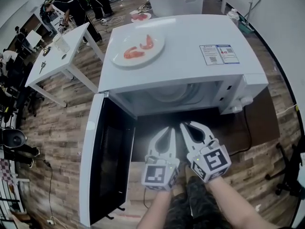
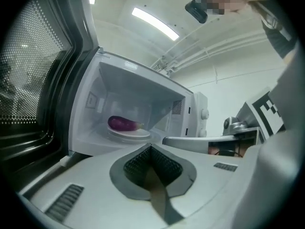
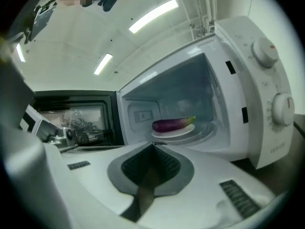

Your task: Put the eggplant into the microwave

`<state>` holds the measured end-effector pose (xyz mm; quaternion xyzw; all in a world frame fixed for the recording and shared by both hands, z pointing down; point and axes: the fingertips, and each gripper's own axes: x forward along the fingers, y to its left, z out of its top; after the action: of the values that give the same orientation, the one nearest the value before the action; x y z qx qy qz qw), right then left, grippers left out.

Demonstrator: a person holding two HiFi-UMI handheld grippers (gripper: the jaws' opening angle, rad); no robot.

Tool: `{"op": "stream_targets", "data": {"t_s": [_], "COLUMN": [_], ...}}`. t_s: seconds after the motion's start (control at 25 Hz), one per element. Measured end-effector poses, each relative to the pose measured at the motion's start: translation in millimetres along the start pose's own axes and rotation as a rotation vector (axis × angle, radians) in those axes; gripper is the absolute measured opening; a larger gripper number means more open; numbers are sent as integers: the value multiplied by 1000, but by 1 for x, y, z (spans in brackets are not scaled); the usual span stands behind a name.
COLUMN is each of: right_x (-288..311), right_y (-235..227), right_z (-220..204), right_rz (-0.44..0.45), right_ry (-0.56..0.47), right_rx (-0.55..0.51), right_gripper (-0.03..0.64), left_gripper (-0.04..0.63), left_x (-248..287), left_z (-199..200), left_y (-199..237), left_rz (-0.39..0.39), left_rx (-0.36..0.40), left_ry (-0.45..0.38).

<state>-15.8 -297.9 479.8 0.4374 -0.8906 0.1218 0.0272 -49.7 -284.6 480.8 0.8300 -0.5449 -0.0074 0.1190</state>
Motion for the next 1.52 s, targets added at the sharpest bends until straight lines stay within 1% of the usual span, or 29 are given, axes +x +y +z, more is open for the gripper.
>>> {"op": "stream_targets", "data": {"t_s": [0.16, 0.36, 0.48, 0.56, 0.72, 0.92, 1.12, 1.2, 1.32, 1.52], "right_x": [-12, -29, -42, -53, -79, -108, -136, -149, -161, -179], "right_y": [12, 27, 35, 43, 63, 84, 102, 108, 116, 132], "right_z": [2, 13, 29, 36, 42, 62, 67, 70, 79, 99], "right_rz": [-10, 9, 9, 22, 55, 68, 101, 108, 116, 143], "right_ry": [-2, -4, -18, -12, 8, 17, 45, 52, 40, 16], "right_rx": [-51, -77, -63, -50, -46, -40, -68, -62, -63, -70], "right_gripper": [3, 3, 3, 2, 2, 2, 2, 0, 0, 0], "left_gripper": [0, 0, 0, 0, 0, 0, 0, 0, 0, 0], "left_x": [-11, -26, -37, -47, -69, -94, -118, -131, -142, -157], "left_z": [5, 21, 31, 39, 54, 75, 80, 80, 91, 106], "left_y": [-7, -22, -32, -39, -58, -76, -91, -98, -108, -122], "left_rz": [-10, -31, -43, -58, -94, -124, -154, -163, -164, -185], "left_rx": [2, 26, 21, 14, 26, 17, 52, 47, 28, 39], "left_ry": [-8, -21, -22, -28, -33, -43, -20, -8, 4, -16]}}
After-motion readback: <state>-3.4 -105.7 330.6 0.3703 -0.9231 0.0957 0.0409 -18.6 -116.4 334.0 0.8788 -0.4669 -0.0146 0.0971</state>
